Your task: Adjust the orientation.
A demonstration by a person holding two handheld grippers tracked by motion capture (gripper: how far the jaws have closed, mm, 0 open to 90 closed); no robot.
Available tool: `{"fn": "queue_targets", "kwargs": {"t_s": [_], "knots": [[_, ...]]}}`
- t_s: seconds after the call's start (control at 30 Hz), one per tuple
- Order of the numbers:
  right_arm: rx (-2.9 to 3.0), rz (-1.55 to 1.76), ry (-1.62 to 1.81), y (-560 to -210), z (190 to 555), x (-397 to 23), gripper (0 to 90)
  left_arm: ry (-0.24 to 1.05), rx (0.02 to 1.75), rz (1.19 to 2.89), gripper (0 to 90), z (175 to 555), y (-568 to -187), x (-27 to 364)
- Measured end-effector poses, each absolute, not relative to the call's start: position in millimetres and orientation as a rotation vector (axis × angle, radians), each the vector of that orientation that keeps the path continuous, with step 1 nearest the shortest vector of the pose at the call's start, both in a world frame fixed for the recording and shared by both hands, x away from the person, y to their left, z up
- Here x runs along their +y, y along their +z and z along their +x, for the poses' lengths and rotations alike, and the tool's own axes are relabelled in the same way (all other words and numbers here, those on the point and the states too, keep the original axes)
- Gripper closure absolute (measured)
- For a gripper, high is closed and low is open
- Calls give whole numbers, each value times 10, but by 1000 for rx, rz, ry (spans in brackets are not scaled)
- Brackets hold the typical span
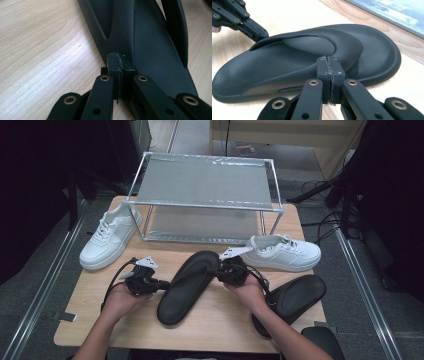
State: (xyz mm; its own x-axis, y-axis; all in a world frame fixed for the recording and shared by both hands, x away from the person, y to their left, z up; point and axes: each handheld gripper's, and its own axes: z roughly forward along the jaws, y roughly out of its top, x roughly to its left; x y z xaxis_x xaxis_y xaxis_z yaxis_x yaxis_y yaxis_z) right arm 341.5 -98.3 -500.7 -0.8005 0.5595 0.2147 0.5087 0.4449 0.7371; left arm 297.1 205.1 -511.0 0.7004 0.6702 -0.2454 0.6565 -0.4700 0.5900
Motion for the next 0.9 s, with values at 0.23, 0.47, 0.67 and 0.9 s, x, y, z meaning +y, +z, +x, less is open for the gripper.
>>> {"fn": "queue_targets", "kwargs": {"t_s": [0.23, 0.47, 0.67, 0.9], "knots": [[2587, 973, 1303, -5009, 3409, -951, 900, 34, 1030, 2228, 895, 2901, -5106, 2026], [2650, 951, 1268, -5014, 3313, -986, 900, 21, 1022, 2216, 878, 2919, -5114, 2055], [2683, 896, 1272, -5038, 3207, -908, 900, 18, 1016, 2221, 888, 2899, -5112, 2059], [2655, 899, 1308, -5083, 3254, -804, 900, 15, 1047, 2205, 890, 2816, -5113, 2103]]}}
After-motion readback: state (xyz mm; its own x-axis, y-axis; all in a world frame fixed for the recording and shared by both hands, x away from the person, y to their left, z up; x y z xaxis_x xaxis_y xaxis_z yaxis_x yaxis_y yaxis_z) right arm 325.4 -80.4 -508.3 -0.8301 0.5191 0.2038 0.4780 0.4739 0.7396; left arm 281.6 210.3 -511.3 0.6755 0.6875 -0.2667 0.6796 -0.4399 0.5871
